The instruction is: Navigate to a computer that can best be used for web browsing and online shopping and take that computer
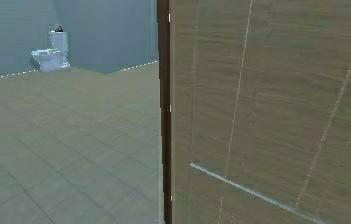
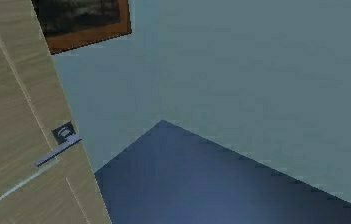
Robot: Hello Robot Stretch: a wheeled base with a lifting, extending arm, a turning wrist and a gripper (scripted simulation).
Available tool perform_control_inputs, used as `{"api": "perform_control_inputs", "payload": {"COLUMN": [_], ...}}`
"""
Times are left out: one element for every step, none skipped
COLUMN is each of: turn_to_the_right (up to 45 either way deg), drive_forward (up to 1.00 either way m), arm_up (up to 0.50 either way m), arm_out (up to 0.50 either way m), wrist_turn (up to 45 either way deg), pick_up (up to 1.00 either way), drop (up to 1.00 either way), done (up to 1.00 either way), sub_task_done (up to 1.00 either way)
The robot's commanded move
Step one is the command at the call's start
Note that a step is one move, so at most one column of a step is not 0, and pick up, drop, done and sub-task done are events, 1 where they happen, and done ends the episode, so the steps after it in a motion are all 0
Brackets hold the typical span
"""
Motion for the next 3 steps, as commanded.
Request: {"api": "perform_control_inputs", "payload": {"turn_to_the_right": [0.0, -42.0, 0.0], "drive_forward": [0.20, 0.00, 1.00], "arm_up": [0.00, 0.00, 0.00], "arm_out": [0.00, 0.00, 0.00], "wrist_turn": [0.0, 0.0, 0.0], "pick_up": [0.00, 0.00, 0.00], "drop": [0.00, 0.00, 0.00], "done": [0.00, 0.00, 0.00], "sub_task_done": [0.00, 0.00, 0.00]}}
